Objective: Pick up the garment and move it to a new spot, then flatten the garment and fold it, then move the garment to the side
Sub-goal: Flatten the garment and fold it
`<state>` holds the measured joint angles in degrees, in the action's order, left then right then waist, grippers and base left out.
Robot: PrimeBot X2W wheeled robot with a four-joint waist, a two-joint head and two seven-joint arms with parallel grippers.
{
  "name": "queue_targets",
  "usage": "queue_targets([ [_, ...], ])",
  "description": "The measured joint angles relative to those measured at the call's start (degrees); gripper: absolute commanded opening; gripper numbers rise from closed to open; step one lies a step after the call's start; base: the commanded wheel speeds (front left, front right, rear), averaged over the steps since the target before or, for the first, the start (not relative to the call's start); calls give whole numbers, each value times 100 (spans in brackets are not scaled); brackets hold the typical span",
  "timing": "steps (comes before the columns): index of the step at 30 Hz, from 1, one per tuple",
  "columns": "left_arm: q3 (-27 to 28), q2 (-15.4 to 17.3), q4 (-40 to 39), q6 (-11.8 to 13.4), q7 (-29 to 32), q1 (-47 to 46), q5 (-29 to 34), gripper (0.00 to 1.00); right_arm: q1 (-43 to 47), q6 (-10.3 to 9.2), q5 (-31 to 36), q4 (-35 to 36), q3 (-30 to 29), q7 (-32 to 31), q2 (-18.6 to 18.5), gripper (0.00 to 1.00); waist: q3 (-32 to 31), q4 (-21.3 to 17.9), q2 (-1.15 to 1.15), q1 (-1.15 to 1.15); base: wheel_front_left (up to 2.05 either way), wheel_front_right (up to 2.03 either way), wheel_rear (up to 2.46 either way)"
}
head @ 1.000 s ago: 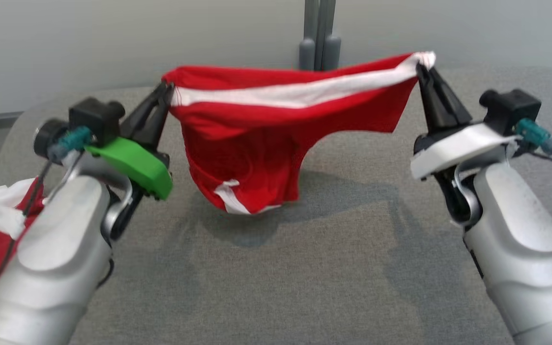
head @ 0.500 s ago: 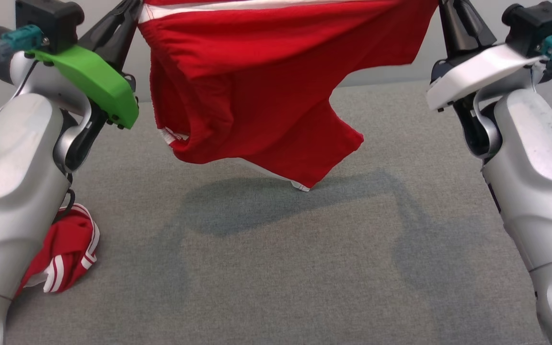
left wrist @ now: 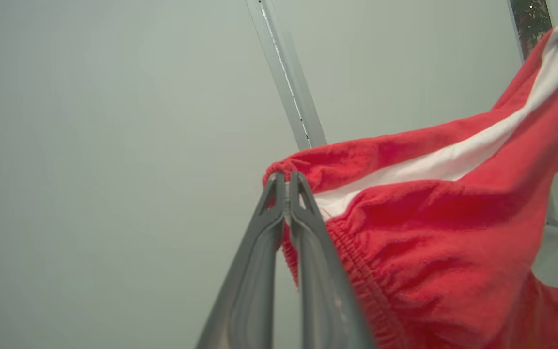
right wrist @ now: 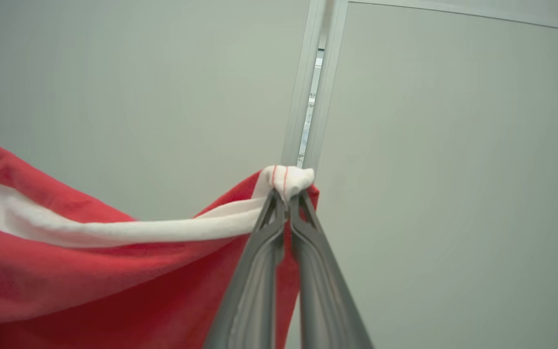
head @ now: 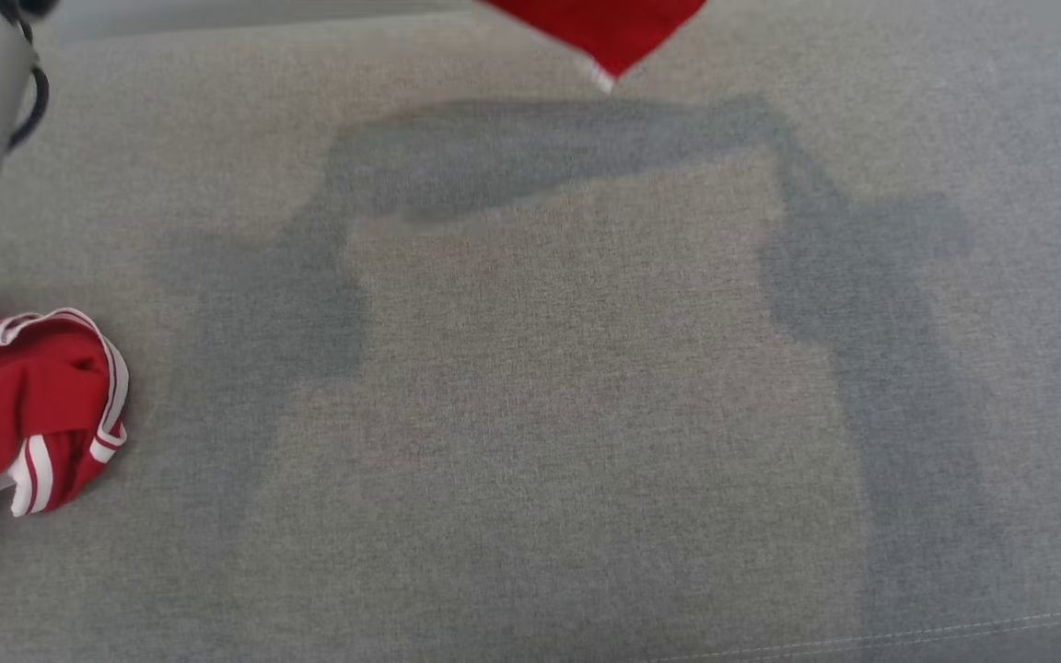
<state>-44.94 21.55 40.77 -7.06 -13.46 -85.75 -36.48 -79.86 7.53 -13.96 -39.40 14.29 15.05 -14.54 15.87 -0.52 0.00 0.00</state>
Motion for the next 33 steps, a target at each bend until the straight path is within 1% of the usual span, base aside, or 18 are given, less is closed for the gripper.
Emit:
queue_targets([
  [2, 79, -105, 74, 0, -94, -279, 93, 0, -179, 0, 198, 185, -204, 0, 1, 0, 201, 8, 0, 0, 0, 0, 0],
  [3, 79, -105, 74, 0, -94, -279, 93, 0, -179, 0, 198, 185, -204, 0, 1, 0, 201, 8, 0, 0, 0, 0, 0],
  [5, 200, -164, 130, 0, -133, -398, 110, 0, -231, -1, 352, 263, -411, 0, 27, 0, 385, 13, 0, 0, 0, 0, 0],
  [7, 322, -182, 136, -2, -149, -358, 116, 0, -198, 0, 452, 291, -482, 0, 31, 0, 548, 16, 0, 1, 0, 0, 0],
  [10, 466, -183, 4, -25, -156, -37, 133, 0, 6, 0, 438, 341, -480, 0, 0, 0, 769, 14, 0, 0, 0, 0, 0],
  [13, 589, -185, -156, -32, -158, 360, 43, 0, 246, 0, 246, 428, -437, 0, -80, 0, 1004, 0, 0, 1, 0, 0, 0],
  [17, 627, -260, -409, -34, -158, 1084, -287, 0, 950, -1, -190, 649, -92, 0, -155, 0, 1315, -34, 0, 0, 0, 0, 0],
  [20, 431, -346, -552, -34, -165, 1834, -541, 0, 1725, 0, -593, 867, 74, -1, -277, 0, 1480, -81, 0, 0, 0, 0, 0],
  [24, -15, -469, -716, -35, -165, 2619, -1001, 0, 2614, 0, -1048, 1170, 221, 0, -651, 0, 1522, -165, 0, 0, 0, 0, 0],
  [25, -168, -463, -734, -35, -165, 2806, -1110, 0, 2835, 0, -1165, 1206, 214, -1, -732, 0, 1496, -177, 0, 0, 0, 0, 0],
  [30, -481, -398, -871, -35, -166, 3690, -1830, 0, 3881, 0, -1646, 1336, 347, -1, -898, 0, 1236, -220, 0, 0, 0, 0, 0],
  [33, -745, -279, -973, -35, -165, 4107, -2149, 0, 4365, 0, -1831, 1333, 348, 0, -982, 0, 1005, -219, 0, 0, 0, 0, 0],
])
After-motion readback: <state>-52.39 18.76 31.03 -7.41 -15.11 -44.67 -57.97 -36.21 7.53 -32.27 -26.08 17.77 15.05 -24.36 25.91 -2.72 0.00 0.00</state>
